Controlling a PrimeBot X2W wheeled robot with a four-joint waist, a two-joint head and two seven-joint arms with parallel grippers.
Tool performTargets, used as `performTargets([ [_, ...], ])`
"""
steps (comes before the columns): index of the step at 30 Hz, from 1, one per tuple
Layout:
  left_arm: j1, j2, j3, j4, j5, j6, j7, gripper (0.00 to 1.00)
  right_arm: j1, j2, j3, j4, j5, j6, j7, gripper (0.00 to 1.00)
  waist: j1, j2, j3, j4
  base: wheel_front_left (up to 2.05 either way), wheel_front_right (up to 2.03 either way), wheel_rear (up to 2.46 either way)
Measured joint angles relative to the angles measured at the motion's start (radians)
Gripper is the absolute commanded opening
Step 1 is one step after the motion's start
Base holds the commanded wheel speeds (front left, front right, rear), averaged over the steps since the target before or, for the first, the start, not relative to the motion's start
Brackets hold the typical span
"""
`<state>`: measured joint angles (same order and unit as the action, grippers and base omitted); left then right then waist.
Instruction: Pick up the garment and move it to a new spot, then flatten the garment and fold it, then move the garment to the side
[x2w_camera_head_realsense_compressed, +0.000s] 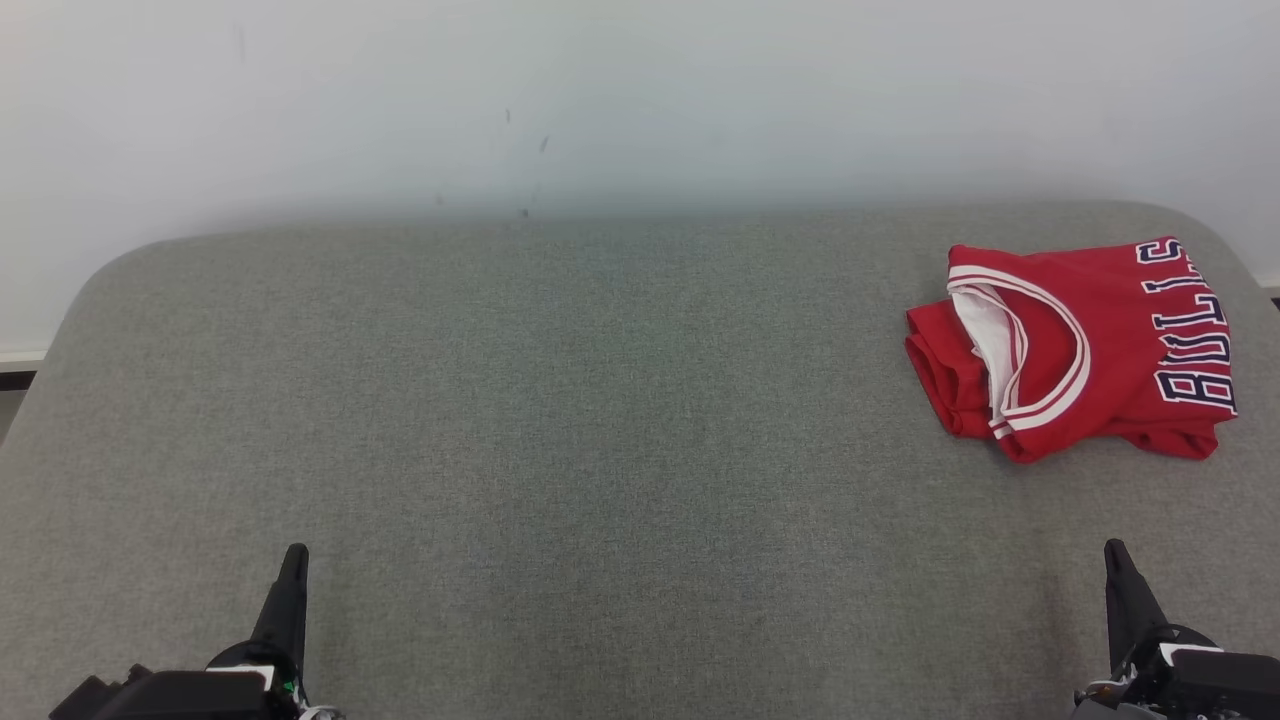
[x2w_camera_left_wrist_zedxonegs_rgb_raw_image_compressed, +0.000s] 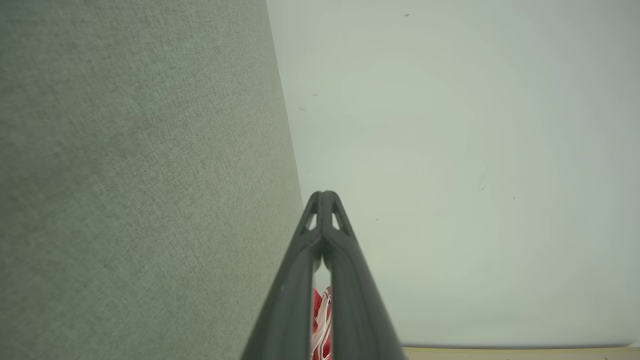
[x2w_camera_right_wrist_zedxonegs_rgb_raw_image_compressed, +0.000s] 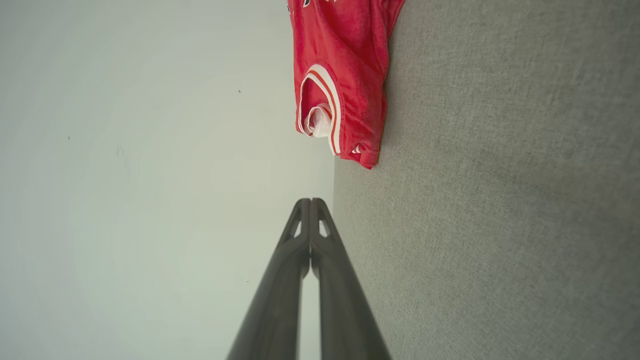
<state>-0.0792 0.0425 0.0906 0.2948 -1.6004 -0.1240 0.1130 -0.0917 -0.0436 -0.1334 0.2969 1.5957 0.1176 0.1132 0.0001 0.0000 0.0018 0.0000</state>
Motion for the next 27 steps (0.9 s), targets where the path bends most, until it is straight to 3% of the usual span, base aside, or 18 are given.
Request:
performTargets([
  [27, 0.000, 0.000, 0.000, 0.000, 0.000, 0.000, 0.000, 0.00, 0.000, 0.000, 0.000, 0.001, 0.000, 0.001, 0.000, 0.00, 0.0000, 0.0000, 0.000, 0.000, 0.00, 0.00, 0.00],
])
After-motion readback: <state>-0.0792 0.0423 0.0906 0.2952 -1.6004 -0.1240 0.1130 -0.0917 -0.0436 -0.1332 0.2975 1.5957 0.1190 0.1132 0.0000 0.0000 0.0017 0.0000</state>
